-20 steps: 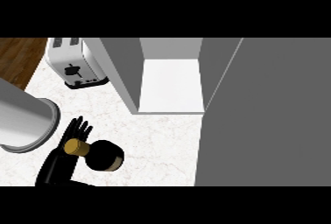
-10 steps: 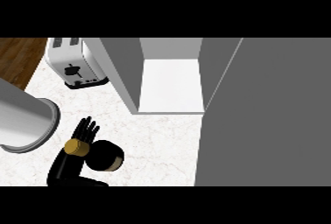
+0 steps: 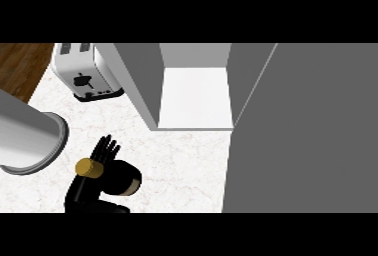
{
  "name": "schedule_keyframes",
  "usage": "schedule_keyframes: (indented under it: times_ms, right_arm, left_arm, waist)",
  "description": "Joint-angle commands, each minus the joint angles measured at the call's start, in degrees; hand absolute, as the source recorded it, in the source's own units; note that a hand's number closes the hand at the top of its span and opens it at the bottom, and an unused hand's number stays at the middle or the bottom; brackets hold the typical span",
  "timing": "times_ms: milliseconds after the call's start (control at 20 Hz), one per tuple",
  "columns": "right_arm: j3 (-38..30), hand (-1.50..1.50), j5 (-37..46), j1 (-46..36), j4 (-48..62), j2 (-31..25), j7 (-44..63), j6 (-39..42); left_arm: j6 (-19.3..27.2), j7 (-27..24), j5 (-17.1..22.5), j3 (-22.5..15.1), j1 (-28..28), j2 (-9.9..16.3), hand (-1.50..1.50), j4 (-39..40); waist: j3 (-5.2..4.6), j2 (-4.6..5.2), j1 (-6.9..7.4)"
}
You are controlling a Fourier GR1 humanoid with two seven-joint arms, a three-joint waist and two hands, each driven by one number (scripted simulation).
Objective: Pick up the wine, place it into the cabinet and close the cabinet
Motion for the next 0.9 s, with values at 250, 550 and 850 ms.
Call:
schedule_keyframes:
  times_ms: [250,550,850]
  right_arm:
    - [1.82,-1.5,-2.64,1.07,-8.79,0.87,5.04,-1.38]
    - [3.18,-1.5,-1.22,4.7,-7.86,1.94,1.86,-0.14]
    - [0.16,-1.5,-2.95,0.31,-4.94,1.21,2.78,-0.46]
  left_arm:
    - [-5.5,-2.58,2.63,0.27,-0.54,0.4,-1.5,3.8]
    - [-7.91,-4.5,0.06,-2.55,-3.86,0.4,1.5,6.16]
    - [-5.28,-12.88,-6.3,-2.46,-5.14,3.51,1.5,10.56]
  waist:
    - [0.0,-0.08,0.15]
    - [0.02,-0.05,-0.04]
    - [-0.01,0.02,0.1]
